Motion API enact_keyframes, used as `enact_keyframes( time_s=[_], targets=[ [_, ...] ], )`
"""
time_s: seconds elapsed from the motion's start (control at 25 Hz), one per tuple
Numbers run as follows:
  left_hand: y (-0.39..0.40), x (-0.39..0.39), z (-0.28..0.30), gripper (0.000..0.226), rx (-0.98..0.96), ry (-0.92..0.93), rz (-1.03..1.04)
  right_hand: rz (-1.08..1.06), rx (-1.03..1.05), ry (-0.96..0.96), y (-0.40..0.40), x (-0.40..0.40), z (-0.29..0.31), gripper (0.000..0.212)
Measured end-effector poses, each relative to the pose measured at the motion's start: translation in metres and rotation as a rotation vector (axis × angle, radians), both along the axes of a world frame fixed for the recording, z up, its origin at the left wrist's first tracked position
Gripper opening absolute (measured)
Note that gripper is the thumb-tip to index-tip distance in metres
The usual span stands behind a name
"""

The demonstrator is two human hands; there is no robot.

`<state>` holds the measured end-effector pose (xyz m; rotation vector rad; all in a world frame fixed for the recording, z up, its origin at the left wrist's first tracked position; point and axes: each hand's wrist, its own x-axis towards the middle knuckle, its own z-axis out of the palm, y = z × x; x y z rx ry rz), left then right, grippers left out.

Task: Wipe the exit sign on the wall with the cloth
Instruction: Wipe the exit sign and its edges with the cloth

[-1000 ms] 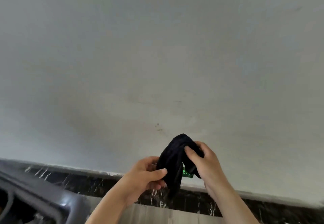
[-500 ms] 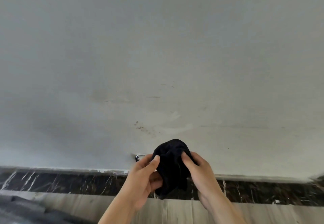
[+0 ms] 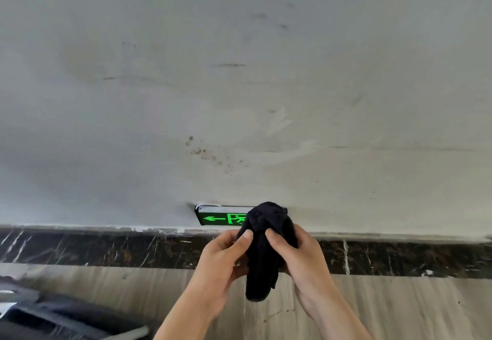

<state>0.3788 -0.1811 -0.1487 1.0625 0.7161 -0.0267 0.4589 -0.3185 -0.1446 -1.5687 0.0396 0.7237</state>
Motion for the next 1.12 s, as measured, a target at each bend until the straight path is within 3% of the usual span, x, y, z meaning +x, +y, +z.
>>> enact_keyframes(
  time_s=[0.4, 0.56, 0.68, 0.92, 1.12],
  targets=[
    [0.028, 0.015, -0.195, 0.029, 0.175, -0.041, -0.171, -0.119, 0.130, 0.142, 0.028, 0.018, -0.206, 0.013],
    [0.046, 0.027, -0.239, 0.017, 0.409, -0.017, -0.052, -0.204, 0.244, 0.139, 0.040, 0.024, -0.256, 0.023],
    [0.069, 0.039, -0.247, 0.017, 0.763, -0.074, 0.103, -0.226, 0.314, 0.122, 0.043, 0.030, -0.274, 0.037],
    [0.113, 0.075, -0.203, 0.038, 1.879, -0.464, 0.319, -0.213, 0.413, 0.097, 0.041, 0.030, -0.284, 0.037],
    [0.156, 0.120, -0.161, 0.051, 2.453, -0.631, 0.285, -0.167, 0.450, 0.087, 0.046, 0.033, -0.279, 0.037]
  ],
)
